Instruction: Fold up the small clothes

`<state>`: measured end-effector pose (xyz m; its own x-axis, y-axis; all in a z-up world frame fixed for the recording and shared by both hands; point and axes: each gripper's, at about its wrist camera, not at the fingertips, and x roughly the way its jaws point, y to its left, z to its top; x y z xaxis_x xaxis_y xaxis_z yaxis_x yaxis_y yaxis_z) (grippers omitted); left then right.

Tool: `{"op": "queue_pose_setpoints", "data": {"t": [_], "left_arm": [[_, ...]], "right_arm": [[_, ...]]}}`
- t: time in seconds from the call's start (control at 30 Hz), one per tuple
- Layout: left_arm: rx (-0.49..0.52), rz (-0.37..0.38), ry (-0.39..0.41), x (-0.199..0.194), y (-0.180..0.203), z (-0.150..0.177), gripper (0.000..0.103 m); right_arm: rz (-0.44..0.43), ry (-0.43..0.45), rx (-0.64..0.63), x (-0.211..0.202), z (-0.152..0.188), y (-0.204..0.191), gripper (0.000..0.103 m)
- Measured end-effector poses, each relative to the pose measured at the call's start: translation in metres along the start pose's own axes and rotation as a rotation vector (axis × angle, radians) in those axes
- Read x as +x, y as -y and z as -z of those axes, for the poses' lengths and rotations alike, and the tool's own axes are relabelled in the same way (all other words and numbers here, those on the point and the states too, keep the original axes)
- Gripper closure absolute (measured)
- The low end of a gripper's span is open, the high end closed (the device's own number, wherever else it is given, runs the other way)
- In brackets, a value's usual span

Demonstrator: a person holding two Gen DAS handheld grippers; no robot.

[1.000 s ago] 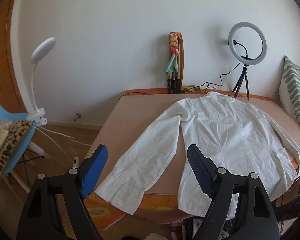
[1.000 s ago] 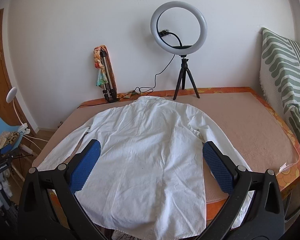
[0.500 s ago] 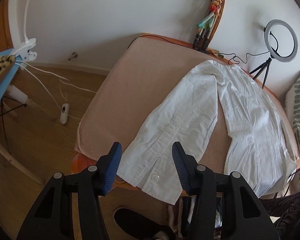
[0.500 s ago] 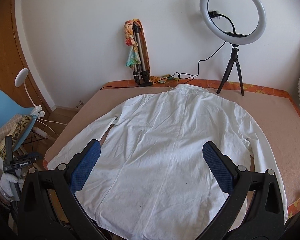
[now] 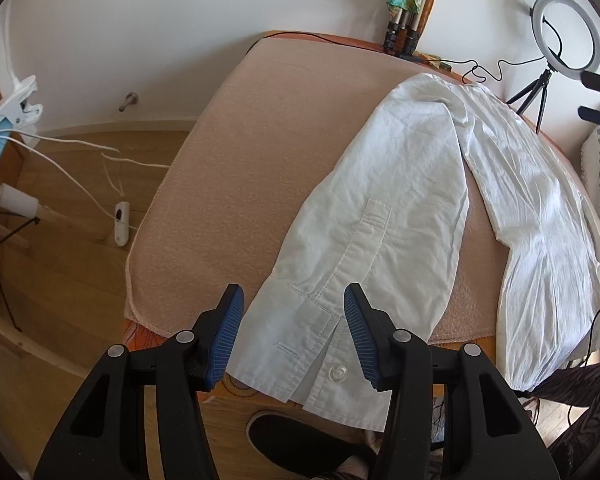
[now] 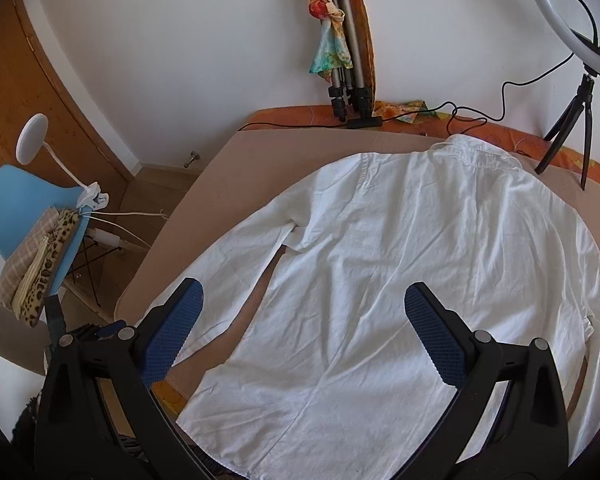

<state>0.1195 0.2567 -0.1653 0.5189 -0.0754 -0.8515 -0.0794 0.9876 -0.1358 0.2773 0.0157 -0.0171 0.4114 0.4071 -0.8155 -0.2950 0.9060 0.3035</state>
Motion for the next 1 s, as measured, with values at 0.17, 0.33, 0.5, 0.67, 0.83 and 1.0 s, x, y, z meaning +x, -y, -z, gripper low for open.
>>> {"op": "queue_pose_setpoints", "data": {"t": [0.17,0.33,0.5,0.67,0.83,1.0], "left_arm": [[0.037,0.014,-0.019,0.010,0.004,0.000,0.069],[0.065,0.013,0.003,0.012,0.005,-0.001,0.084],[0.037,0.059,0.028,0.010,-0.003,-0.002,0.097],[-0.002,0.175,0.085,-0.007,-0.005,-0.003,0.101],[0.002,0.290,0.124,-0.023,0.007,-0.006,0.101],[0.036,0.366,0.134,-0.033,0.024,-0.005,0.101]], "right_arm": [[0.012,-0.076,0.012,0.060,-0.030,-0.015,0.009],[0.012,-0.141,0.013,0.108,-0.046,-0.030,0.010],[0.018,-0.192,0.007,0.152,-0.051,-0.049,0.010],[0.046,-0.237,-0.018,0.193,-0.057,-0.070,0.010],[0.075,-0.275,-0.036,0.224,-0.066,-0.086,0.010],[0.157,-0.316,-0.077,0.253,-0.070,-0.099,0.010]]}}
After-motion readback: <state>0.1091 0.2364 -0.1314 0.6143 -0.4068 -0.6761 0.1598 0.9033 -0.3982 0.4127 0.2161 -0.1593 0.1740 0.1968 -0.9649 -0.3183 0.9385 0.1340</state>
